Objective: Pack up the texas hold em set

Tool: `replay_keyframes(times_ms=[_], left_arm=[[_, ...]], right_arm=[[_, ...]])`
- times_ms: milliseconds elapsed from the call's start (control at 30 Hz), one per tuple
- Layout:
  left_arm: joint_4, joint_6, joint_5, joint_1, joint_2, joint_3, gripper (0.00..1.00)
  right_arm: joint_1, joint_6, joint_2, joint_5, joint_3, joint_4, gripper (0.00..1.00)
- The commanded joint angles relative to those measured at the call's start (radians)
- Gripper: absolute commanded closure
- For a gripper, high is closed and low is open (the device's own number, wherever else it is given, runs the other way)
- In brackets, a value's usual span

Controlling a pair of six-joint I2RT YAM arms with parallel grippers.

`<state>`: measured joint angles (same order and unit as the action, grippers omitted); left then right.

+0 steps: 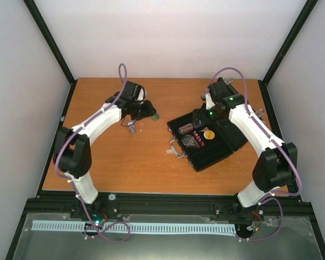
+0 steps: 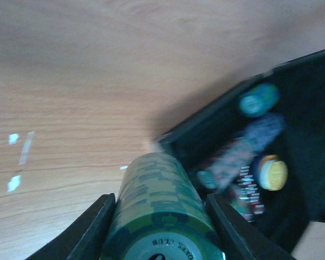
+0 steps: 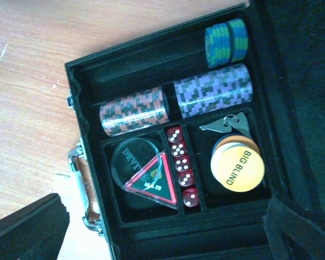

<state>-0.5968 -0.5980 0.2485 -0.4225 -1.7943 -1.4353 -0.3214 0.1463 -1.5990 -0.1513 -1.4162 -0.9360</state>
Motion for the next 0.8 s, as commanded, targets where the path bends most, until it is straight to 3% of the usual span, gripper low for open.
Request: replay_keyframes(times_ms=[0,167,333,767], left_arm=[[0.281,-0.224,0.144,-0.008,0.088,0.068,0.99],[0.511,-0.423,0.182,-0.049,0.069,0.171,0.99],[0.671,-0.591,0.158,-0.124,-0.003,0.171,0.99],[0.64,-0.683,-0.02,-0.191,-0.196,-0.012,0.99]], right_arm=[[0.012,0.017,0.049,0.082,0.012,0.027,0.0],[0.034,0.022,0.044,0.103,0.01,0.035,0.0],[0.057,0.013,0.035,0.098,0.012,0.041,0.0],[0.107,-0.012,0.061,0.072,0.076,0.063,0.0]])
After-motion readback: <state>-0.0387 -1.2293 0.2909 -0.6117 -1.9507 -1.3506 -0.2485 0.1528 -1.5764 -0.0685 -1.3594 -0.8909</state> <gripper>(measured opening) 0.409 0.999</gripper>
